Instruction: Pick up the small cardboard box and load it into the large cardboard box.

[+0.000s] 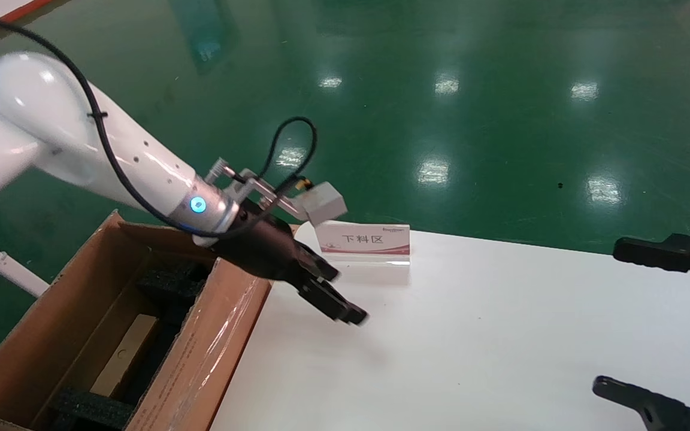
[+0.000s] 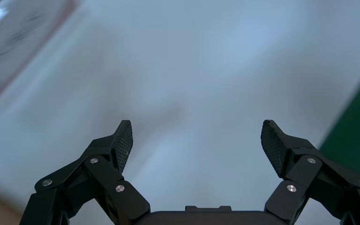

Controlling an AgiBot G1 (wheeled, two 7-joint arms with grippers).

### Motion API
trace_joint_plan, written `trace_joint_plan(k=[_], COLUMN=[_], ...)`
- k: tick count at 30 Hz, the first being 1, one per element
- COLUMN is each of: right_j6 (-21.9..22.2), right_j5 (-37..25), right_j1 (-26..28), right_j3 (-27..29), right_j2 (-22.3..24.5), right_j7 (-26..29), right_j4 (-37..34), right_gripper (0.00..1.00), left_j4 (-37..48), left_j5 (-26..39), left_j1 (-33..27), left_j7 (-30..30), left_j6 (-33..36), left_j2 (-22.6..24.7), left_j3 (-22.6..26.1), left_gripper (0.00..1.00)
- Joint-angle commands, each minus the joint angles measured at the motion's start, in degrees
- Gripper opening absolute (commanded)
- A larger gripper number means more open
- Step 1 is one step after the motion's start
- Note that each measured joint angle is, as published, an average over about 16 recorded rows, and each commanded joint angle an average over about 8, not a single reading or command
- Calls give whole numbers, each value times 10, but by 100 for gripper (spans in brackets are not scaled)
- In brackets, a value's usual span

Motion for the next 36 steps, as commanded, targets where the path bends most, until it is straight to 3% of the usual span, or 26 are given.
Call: trace_joint_plan(k=[1, 36], right_j6=[0, -3], right_j5=[0, -5], right_j1=[0, -2], right_j3=[0, 7], right_j2=[0, -3], right_j7=[0, 4], right_j4=[0, 2], right_gripper=[100, 100], left_j4=[-12, -212], left_j5=[-4, -78], left_j1=[25, 464], left_j7=[16, 296], left_j6=[8, 148], left_j2=[-6, -108], left_j3=[-42, -770], left_gripper=[100, 100])
